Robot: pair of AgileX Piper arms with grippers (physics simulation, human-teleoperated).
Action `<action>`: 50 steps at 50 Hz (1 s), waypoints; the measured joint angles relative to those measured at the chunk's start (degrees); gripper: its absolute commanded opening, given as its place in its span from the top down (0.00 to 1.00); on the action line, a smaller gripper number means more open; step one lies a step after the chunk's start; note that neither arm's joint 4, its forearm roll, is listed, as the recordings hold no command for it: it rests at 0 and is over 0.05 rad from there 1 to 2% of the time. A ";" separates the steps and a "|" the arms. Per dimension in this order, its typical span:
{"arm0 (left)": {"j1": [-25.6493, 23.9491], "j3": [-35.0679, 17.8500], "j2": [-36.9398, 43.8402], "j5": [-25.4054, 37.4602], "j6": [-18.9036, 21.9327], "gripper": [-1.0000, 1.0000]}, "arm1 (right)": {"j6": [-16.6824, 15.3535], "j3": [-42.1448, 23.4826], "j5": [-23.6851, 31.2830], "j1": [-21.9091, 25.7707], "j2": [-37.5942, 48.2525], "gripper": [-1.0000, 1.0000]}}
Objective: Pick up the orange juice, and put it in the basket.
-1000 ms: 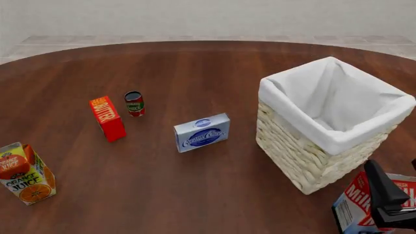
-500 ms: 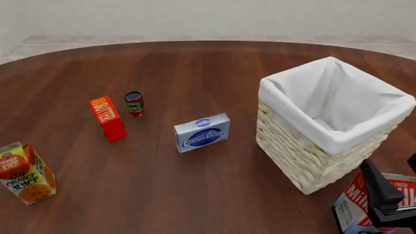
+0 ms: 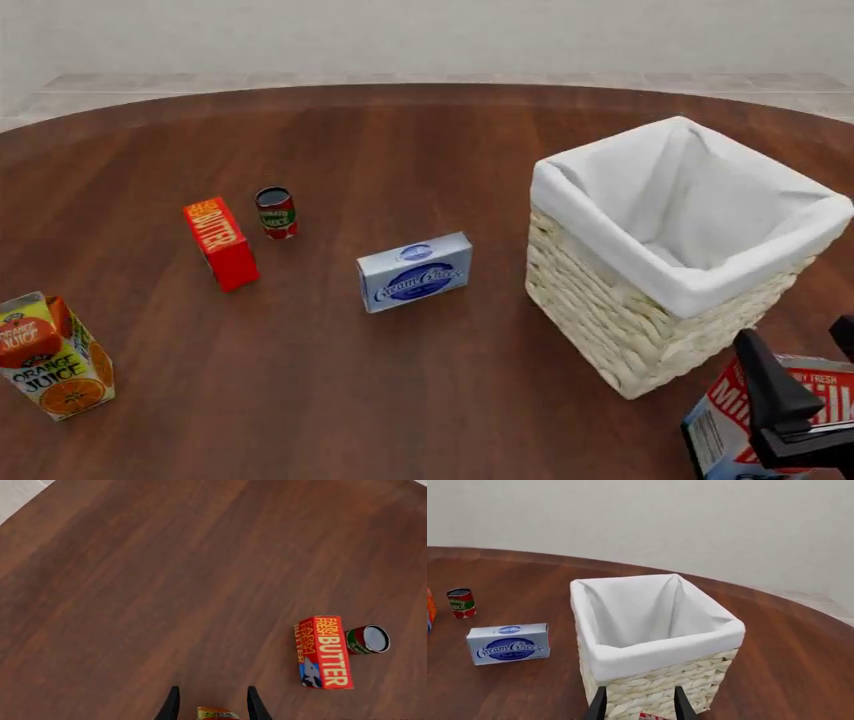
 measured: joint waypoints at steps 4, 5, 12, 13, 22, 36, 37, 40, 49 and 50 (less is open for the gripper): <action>0.34 0.03 -0.09 1.06 -0.23 0.00 | -0.19 0.00 0.00 0.13 0.14 0.00; 0.46 0.01 -0.16 1.33 -0.24 0.00 | -0.23 0.00 0.04 0.17 0.14 0.00; 2.01 -0.29 -0.91 3.20 0.16 0.00 | -0.51 0.00 0.88 0.45 -0.57 0.00; 2.15 -0.32 -1.03 3.49 0.16 0.00 | -0.54 0.00 0.99 0.50 -0.67 0.00; 1.76 -0.17 -2.10 6.13 -0.82 0.00 | -0.97 0.01 0.44 0.95 -0.06 0.00; -2.06 3.85 -3.43 8.39 -4.16 0.00 | -2.04 0.01 -0.57 1.80 1.39 0.00; -2.55 4.29 -3.52 8.44 -4.55 0.00 | -2.14 0.01 -0.54 1.88 1.41 0.00; -3.91 5.43 -3.77 8.56 -5.57 0.00 | -2.43 0.02 -0.60 2.10 1.63 0.00; -5.80 7.42 -3.98 8.18 -6.60 0.00 | -3.16 0.02 -1.71 2.63 3.19 0.00; -5.81 7.58 -3.94 8.03 -6.49 0.00 | -3.23 0.02 -1.86 2.68 3.38 0.00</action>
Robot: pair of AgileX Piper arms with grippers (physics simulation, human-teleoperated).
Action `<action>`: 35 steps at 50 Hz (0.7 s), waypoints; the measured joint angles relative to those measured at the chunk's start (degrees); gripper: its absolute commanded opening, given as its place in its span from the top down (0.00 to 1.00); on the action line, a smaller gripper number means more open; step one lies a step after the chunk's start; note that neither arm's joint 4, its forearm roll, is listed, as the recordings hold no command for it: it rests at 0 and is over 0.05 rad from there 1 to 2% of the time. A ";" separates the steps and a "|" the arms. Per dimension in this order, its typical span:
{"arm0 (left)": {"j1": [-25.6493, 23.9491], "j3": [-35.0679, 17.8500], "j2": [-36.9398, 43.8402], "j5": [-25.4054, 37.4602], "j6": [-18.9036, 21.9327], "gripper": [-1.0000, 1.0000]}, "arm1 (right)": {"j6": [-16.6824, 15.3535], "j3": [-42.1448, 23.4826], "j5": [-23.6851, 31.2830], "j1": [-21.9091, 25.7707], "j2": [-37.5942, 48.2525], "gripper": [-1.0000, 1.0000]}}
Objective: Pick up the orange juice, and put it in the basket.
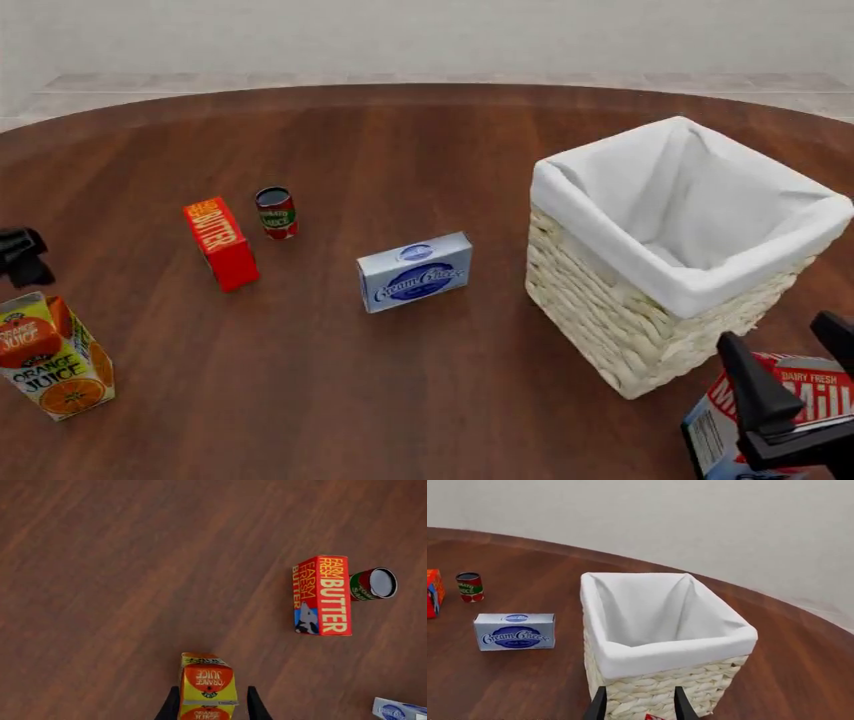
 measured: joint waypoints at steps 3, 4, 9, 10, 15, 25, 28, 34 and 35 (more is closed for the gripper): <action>0.02 0.51 0.16 -0.55 0.44 0.00 | -0.18 0.00 -0.49 0.13 0.60 0.00; 0.04 0.72 0.24 -0.77 0.59 0.00 | -0.23 0.00 -0.68 0.17 0.82 0.00; 0.21 2.04 0.82 -2.10 1.40 0.00 | -0.43 0.00 -1.51 0.29 1.76 0.00; 0.27 2.29 0.94 -2.38 1.59 0.00 | -0.46 0.00 -1.65 0.30 1.92 0.00; 0.84 3.24 1.58 -3.64 2.60 0.00 | -0.60 0.00 -2.28 0.40 2.66 0.00; 1.72 5.25 2.85 -6.23 4.28 0.00 | -0.89 0.00 -2.83 0.61 3.38 0.00; 1.67 5.90 3.10 -6.82 4.50 0.00 | -0.96 0.00 -2.64 0.63 3.19 0.00; 1.03 7.28 3.27 -7.63 4.49 0.00 | -1.10 0.00 -1.14 0.67 1.68 0.00; 0.91 7.53 3.28 -7.75 4.46 0.00 | -1.12 0.00 -0.86 0.68 1.40 0.00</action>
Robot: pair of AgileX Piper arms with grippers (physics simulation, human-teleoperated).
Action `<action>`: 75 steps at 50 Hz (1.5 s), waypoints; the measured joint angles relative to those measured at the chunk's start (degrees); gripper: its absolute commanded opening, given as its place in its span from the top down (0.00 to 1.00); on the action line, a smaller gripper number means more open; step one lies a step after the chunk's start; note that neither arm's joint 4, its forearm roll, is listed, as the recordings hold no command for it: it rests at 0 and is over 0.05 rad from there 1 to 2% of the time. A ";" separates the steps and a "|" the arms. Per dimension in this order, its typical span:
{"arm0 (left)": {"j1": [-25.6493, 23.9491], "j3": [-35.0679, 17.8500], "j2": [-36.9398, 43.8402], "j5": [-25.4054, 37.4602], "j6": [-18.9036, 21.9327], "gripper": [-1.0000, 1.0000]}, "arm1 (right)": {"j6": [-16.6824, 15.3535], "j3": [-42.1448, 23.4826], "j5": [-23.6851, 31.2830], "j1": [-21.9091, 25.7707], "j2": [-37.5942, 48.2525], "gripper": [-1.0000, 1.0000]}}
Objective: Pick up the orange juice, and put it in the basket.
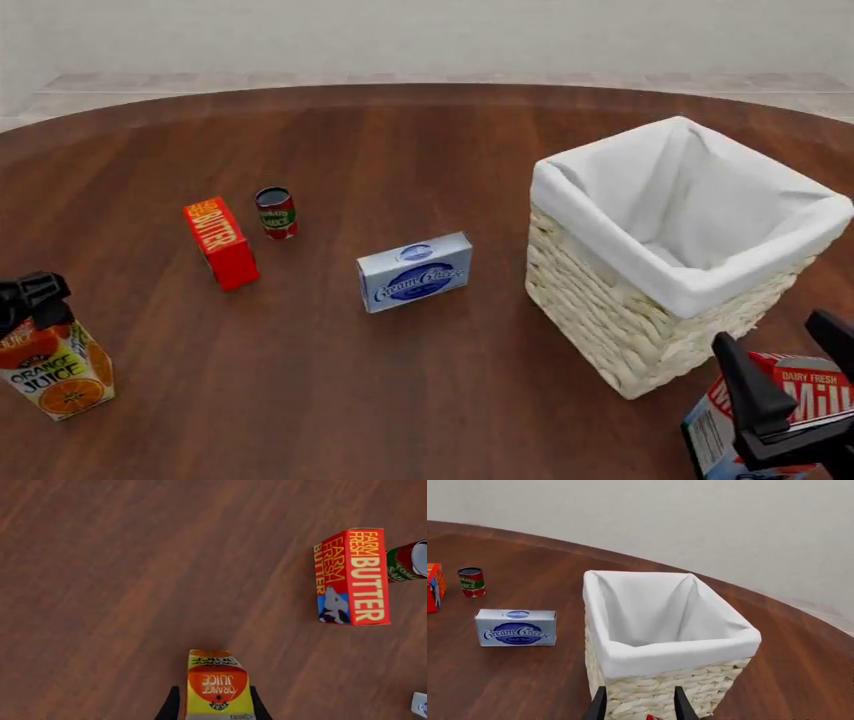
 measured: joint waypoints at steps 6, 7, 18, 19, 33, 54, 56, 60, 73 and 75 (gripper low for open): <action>-0.41 1.30 0.07 -0.69 0.01 0.00 | -0.12 0.00 1.75 0.08 -1.75 0.00; -0.41 1.50 0.10 -0.82 0.05 0.00 | -0.14 0.00 2.05 0.10 -2.04 0.00; -0.37 2.88 0.14 -2.02 0.24 1.00 | -0.42 0.00 2.75 0.35 -2.61 0.00; -0.42 2.81 0.07 -2.15 -0.05 1.00 | -0.43 0.00 2.58 0.37 -2.42 0.00; -0.79 2.83 0.06 -2.33 -1.90 1.00 | -0.65 0.00 -0.92 0.67 1.38 0.00; -0.51 -7.31 -2.78 1.96 -2.27 1.00 | -0.95 0.00 -0.19 0.74 0.66 0.00; -0.58 -8.57 -2.92 2.34 -2.30 1.00 | -0.95 0.00 -0.08 0.73 0.52 0.00; -0.70 -10.85 -3.14 2.85 -2.29 1.00 | -0.97 0.00 -0.01 0.73 0.43 0.00; -4.25 -19.05 -4.74 4.32 -2.99 1.00 | -1.05 0.00 0.62 0.69 -0.40 0.00; -5.34 -20.36 -5.10 4.46 -3.28 1.00 | -1.04 0.00 0.85 0.71 -0.68 0.00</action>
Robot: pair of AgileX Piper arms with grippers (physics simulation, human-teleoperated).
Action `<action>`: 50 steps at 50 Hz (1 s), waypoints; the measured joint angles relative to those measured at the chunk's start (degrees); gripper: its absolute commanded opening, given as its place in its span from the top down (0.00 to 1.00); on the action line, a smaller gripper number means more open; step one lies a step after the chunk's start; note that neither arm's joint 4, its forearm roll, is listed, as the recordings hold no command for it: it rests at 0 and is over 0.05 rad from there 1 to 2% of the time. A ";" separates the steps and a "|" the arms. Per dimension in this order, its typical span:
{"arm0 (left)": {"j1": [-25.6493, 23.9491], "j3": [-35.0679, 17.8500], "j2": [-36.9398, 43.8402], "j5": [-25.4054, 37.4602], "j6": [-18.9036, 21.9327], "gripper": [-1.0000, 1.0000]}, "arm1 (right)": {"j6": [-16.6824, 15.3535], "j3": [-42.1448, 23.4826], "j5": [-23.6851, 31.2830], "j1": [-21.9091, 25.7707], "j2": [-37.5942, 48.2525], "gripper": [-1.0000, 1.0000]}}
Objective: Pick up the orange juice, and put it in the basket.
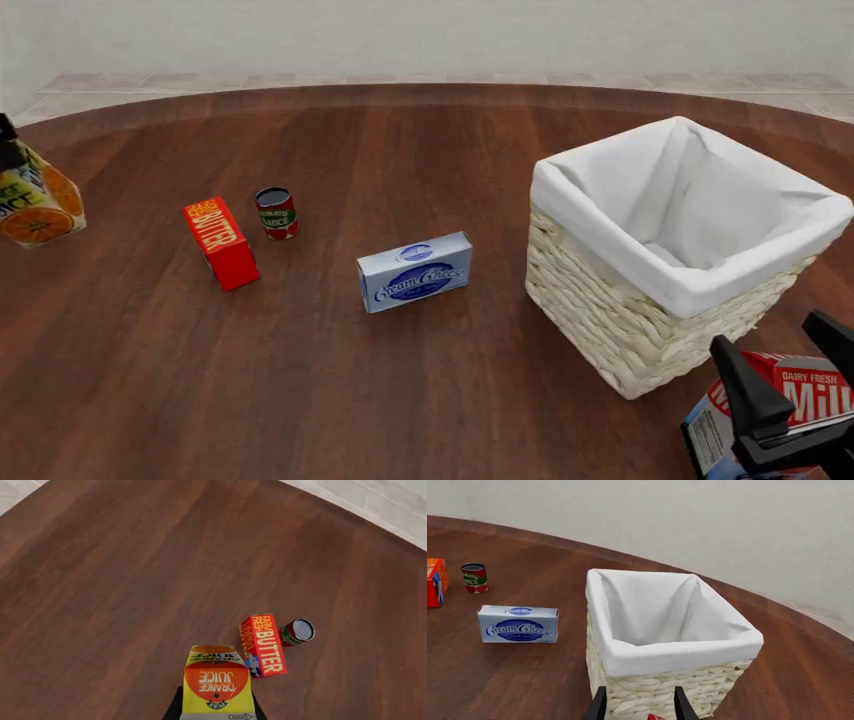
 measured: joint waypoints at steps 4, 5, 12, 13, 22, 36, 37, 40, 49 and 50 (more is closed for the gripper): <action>-2.70 -2.60 -0.82 0.21 -0.70 1.00 | 0.01 0.00 0.37 0.07 -0.45 0.00; -3.66 -3.30 -1.11 0.21 -0.89 1.00 | 0.01 0.00 0.42 0.08 -0.51 0.00; -10.38 -8.08 -3.57 0.09 -1.88 1.00 | 0.03 0.00 0.83 0.21 -0.99 0.00; -11.50 -8.71 -3.89 0.09 -2.09 1.00 | 0.04 0.00 0.88 0.23 -1.06 0.00; -21.38 -13.50 -6.93 -0.84 -3.01 1.00 | 0.07 0.00 1.70 0.33 -2.05 0.00; -36.56 -17.50 -11.40 -4.57 -3.47 1.00 | -0.02 -0.01 2.61 0.50 -3.27 0.00; -37.62 -17.72 -11.65 -4.77 -3.49 1.00 | -0.02 -0.01 2.60 0.52 -3.28 0.00; -40.59 -18.40 -12.09 -5.23 -3.33 1.00 | -0.04 -0.01 2.48 0.58 -3.20 0.00; -48.88 -19.58 -12.31 -6.27 -3.02 1.00 | -0.06 -0.01 1.00 0.75 -1.85 0.00; -49.62 -19.58 -12.27 -6.42 -2.99 1.00 | -0.06 -0.01 0.84 0.77 -1.70 0.00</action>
